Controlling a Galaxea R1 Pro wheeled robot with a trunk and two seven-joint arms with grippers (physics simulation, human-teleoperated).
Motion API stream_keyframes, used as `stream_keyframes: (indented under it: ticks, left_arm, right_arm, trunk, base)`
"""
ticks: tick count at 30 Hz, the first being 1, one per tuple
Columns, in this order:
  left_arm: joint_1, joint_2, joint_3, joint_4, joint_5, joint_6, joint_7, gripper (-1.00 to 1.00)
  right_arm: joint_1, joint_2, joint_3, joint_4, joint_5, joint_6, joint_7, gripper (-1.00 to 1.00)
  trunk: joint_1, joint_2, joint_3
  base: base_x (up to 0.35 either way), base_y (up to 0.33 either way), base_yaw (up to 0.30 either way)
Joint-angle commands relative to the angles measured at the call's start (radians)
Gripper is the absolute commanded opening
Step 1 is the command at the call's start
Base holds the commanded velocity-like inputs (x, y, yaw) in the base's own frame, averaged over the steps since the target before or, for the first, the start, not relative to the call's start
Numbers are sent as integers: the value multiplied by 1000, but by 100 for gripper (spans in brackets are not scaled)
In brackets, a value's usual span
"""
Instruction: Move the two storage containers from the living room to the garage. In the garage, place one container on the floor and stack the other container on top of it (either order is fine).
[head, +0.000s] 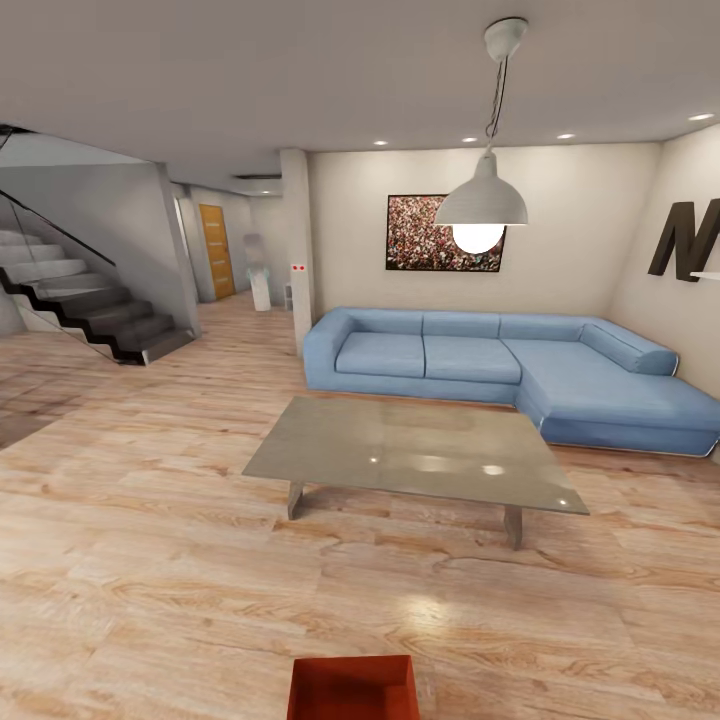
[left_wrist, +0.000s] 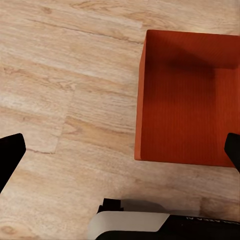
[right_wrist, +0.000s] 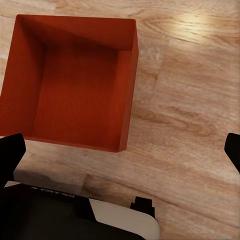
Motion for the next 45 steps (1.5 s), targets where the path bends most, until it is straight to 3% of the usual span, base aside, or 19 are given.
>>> stream_keyframes:
  ticks: [1, 5, 12, 24, 31, 37, 45]
  left_arm:
    - [-2, 0, 1, 4, 5, -6, -2, 100]
    - [-2, -1, 1, 4, 5, -6, -2, 100]
    - [-2, -2, 1, 4, 5, -6, -2, 100]
    - [-1, -2, 1, 4, 5, -6, -2, 100]
    - [-2, -3, 1, 4, 5, -6, -3, 100]
    - [-2, -2, 1, 4, 5, -6, -3, 100]
    - [-1, -5, 1, 3, 5, -8, -4, 100]
  right_arm:
    - [-1, 0, -9, 4, 10, -6, 1, 100]
    - [-1, 0, -9, 4, 9, -6, 1, 100]
    - [-1, -1, -9, 4, 10, -6, 2, 100]
    - [-2, -1, -8, 4, 11, -5, 2, 100]
    - [-1, -1, -8, 4, 11, -5, 2, 100]
    - [-2, -2, -8, 4, 11, -5, 1, 100]
    - [-1, -1, -8, 3, 11, -5, 2, 100]
  trunk:
    - [0, -1, 0]
    - [0, -1, 0]
    - [27, -50, -23]
    - [73, -134, -77]
    - [73, -134, -88]
    - [96, -176, -117]
    - [96, -176, -130]
  base:
    - [0, 0, 0]
    - [0, 0, 0]
    - [0, 0, 0]
    - [0, 0, 0]
    - [0, 0, 0]
    - [0, 0, 0]
    - [0, 0, 0]
